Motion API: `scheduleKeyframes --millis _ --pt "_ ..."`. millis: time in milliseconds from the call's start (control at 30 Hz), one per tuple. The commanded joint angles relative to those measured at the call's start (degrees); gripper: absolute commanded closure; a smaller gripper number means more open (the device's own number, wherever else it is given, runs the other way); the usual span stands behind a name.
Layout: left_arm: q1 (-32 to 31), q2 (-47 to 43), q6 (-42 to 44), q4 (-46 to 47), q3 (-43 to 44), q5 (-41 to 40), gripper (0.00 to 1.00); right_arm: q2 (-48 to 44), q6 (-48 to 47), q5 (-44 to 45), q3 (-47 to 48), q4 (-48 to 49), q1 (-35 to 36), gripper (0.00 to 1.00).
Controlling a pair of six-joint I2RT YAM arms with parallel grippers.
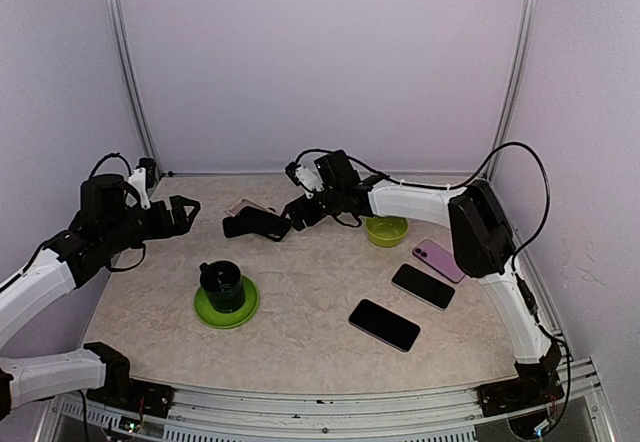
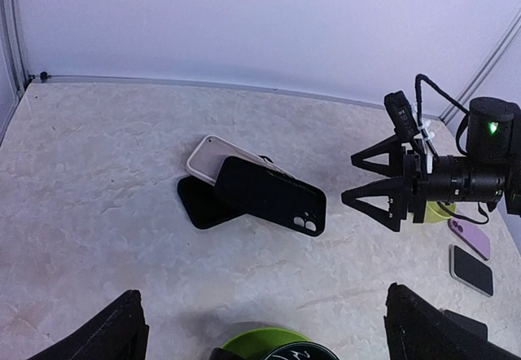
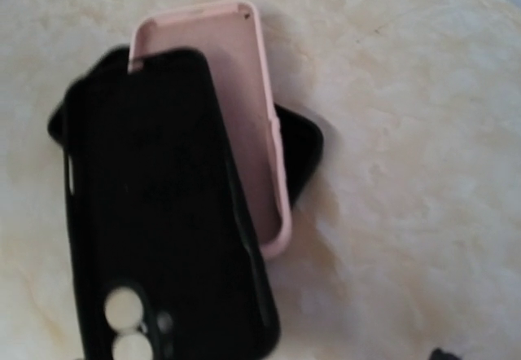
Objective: Put the phone into the phone case
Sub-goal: Pick up the phone case from the phone case.
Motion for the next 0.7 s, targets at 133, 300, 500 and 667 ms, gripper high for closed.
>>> scheduleKeyframes --millis 133,300,500,667 --pt "0.48 -0.84 -0.44 1.47 -0.63 -0.69 0.01 4.51 22.84 -6.09 1.26 10.94 -0.58 0.13" --pt "0.47 -1.37 -0.51 1.39 -0.77 -1.38 0.01 6.47 29.57 -7.0 1.16 12.23 -0.74 0.16" --pt "0.26 -2.17 -0.44 1.21 -0.9 -2.28 0.01 8.33 35.26 -7.85 1.1 13.39 -1.25 0.16" --pt "0.22 -2.66 -0.44 1.21 -0.9 -2.39 0.01 9.43 39.65 -11.77 -0.08 17.81 -1.73 0.17"
